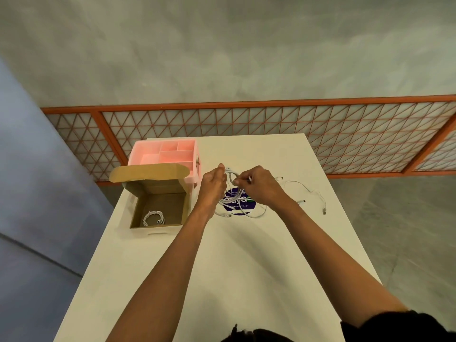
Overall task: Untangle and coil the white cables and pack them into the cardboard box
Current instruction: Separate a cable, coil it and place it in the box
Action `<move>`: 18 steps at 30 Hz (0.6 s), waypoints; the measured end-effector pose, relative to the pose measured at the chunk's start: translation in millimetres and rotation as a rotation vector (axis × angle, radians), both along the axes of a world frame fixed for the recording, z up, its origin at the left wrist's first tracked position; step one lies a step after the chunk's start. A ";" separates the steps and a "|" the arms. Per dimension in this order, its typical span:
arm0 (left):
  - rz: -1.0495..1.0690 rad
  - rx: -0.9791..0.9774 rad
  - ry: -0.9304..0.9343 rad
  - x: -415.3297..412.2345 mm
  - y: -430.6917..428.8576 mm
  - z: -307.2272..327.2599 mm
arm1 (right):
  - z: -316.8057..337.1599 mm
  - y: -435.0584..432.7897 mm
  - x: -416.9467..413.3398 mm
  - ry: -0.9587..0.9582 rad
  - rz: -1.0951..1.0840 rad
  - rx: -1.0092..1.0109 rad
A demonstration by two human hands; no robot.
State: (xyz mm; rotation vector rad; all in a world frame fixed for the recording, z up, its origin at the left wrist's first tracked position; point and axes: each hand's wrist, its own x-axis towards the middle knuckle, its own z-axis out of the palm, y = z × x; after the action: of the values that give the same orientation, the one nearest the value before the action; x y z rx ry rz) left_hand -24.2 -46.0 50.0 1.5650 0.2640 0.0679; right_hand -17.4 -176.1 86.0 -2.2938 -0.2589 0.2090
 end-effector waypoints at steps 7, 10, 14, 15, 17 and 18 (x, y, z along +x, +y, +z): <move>-0.024 0.208 -0.113 -2.9 7.6 -5.9 | 8.9 -9.7 2.4 0.109 0.119 0.242; -0.018 0.191 -0.129 -2.5 13.3 -11.4 | 16.7 -20.7 5.5 0.157 0.123 0.360; -0.042 0.150 -0.154 -0.9 15.5 -8.7 | 14.1 -30.3 12.2 0.212 0.044 0.416; -0.057 0.164 -0.168 -0.8 16.1 -9.2 | 13.3 -30.5 13.3 0.235 0.023 0.427; -0.084 0.174 -0.205 -2.9 16.0 -10.9 | 11.6 -29.9 15.1 0.273 -0.020 0.445; -0.098 0.163 -0.223 -5.2 15.5 -10.8 | 10.6 -29.5 16.2 0.284 -0.038 0.453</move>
State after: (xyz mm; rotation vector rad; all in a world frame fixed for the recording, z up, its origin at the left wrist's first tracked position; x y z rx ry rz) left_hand -29.5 -30.4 39.2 1.7134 0.0057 0.1897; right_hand -1.1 -205.6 96.6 -1.7931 -0.1022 0.4083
